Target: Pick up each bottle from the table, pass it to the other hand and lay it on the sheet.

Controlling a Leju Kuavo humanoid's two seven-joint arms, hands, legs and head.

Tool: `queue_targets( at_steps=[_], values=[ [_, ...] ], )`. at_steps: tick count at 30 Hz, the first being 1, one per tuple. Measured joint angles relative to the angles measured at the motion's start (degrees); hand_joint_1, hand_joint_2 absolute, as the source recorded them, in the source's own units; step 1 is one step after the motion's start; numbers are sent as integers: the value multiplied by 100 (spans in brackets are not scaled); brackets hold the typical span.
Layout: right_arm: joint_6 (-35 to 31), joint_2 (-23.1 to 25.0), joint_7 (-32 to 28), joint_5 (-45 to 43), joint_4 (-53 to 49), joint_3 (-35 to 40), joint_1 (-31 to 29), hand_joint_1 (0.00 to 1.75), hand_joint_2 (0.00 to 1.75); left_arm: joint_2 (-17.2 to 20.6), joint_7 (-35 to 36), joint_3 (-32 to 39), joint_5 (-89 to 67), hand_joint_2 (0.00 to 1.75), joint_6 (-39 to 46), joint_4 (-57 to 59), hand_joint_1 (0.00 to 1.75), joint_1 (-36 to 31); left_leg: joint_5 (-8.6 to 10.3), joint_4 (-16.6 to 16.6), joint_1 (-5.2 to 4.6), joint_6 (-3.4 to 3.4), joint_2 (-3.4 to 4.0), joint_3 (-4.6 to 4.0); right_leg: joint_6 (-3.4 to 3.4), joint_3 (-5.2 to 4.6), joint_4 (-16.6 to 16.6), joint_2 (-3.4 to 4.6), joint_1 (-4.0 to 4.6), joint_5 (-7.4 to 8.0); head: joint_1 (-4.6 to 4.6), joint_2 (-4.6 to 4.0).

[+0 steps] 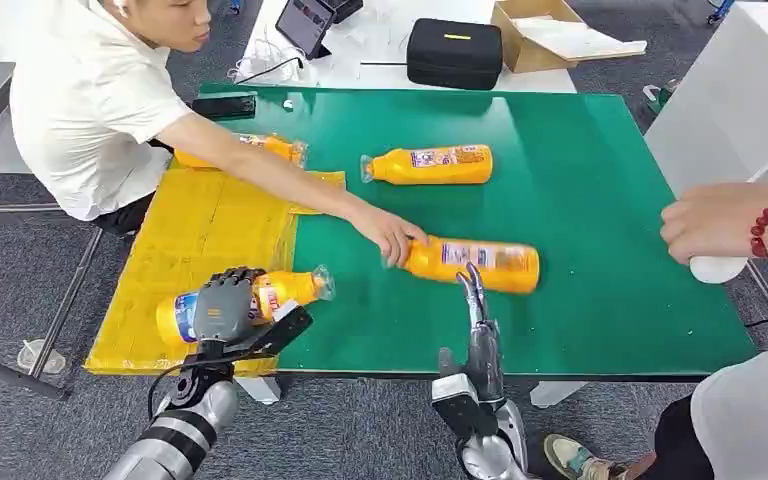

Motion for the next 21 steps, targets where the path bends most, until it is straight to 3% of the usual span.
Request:
queue_targets(
  at_steps=[14,21],
  values=[
    [96,-33,0,-389,72,225,-109,0,0,264,28,-345,-162,175,-1600,540,0,-527,1,-2,0,0,-30,52,-4,64,-1,-25,0,-6,2,0],
    [90,-39,0,-389,98,245,-125,0,0,328,-18,-385,-78,175,-1695,581,0,-563,1,-2,0,-1,-30,70,-5,79,-1,-25,1,-4,0,0]
  ],
)
